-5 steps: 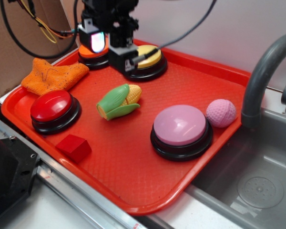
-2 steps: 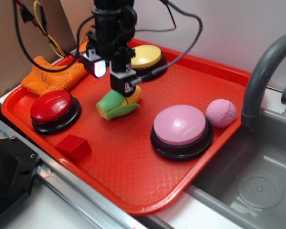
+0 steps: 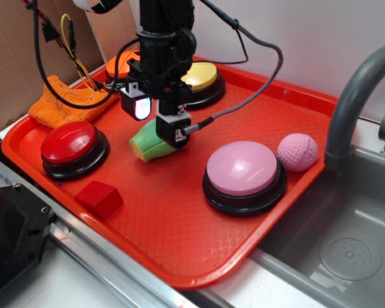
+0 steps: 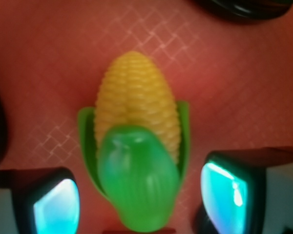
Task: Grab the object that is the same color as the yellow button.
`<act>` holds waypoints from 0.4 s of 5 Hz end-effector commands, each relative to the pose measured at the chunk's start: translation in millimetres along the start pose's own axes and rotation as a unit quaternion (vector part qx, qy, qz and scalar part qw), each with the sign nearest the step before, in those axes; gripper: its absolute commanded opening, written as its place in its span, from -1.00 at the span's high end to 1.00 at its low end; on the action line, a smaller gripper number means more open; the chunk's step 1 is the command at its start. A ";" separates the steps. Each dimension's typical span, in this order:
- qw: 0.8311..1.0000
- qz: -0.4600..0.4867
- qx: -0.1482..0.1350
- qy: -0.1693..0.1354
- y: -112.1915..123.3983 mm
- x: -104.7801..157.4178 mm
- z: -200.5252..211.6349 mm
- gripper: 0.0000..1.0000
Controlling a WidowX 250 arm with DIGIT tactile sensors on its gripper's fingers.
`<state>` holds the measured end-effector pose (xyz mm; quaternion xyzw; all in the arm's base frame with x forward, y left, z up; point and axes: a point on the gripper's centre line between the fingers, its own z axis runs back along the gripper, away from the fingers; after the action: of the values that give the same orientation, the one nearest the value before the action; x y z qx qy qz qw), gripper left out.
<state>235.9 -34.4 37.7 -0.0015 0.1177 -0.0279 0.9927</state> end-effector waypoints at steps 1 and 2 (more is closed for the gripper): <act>1.000 0.012 0.009 0.016 2.8 9.8 -16.1 -1.00; 1.000 0.017 0.007 0.019 2.2 13.7 -22.4 -1.00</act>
<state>242.9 -33.2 13.0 0.0122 0.1562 -0.0154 0.9875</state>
